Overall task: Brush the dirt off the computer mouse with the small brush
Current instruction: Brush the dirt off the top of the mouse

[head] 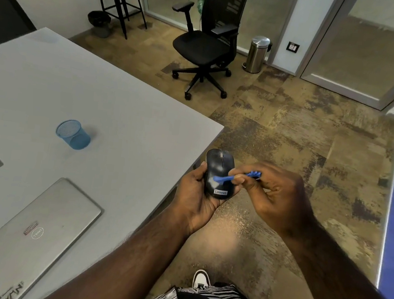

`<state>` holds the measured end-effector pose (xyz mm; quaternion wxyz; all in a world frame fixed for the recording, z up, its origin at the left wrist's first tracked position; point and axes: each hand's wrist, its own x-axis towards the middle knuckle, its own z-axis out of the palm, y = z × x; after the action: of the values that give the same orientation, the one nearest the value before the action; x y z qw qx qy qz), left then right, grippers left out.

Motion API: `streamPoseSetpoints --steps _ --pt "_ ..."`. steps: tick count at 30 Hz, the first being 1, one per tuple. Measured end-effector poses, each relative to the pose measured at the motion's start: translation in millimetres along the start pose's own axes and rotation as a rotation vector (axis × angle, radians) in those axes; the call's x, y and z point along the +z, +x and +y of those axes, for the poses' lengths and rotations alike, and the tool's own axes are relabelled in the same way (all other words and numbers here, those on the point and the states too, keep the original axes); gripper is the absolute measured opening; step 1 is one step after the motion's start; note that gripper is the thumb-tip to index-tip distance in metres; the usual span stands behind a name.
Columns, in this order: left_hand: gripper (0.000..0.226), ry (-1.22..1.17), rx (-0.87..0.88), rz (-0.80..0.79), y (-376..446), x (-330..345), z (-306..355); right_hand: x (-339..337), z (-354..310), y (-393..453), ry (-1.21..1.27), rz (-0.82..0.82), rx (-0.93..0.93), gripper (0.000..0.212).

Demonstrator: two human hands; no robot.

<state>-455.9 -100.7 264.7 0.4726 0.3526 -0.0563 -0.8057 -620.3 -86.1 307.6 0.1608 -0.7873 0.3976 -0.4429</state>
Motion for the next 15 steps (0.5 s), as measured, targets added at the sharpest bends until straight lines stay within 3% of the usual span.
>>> streamPoseSetpoints --steps 2,6,10,15 --pt "0.047 -0.005 0.000 0.005 -0.7 0.8 0.0 -0.2 -0.7 -1.3 -0.012 0.024 0.002 0.014" --pt "0.050 -0.054 -0.017 0.008 -1.5 1.9 0.8 2.3 -4.0 -7.4 -0.008 -0.088 -0.014 0.020" --pt "0.048 -0.037 -0.002 0.010 1.6 1.3 1.4 -4.8 0.5 -6.4 -0.047 0.105 0.033 0.019" --pt "0.047 -0.018 -0.023 0.012 0.8 -1.9 -0.3 -7.4 3.4 -4.2 -0.107 0.147 0.046 0.018"
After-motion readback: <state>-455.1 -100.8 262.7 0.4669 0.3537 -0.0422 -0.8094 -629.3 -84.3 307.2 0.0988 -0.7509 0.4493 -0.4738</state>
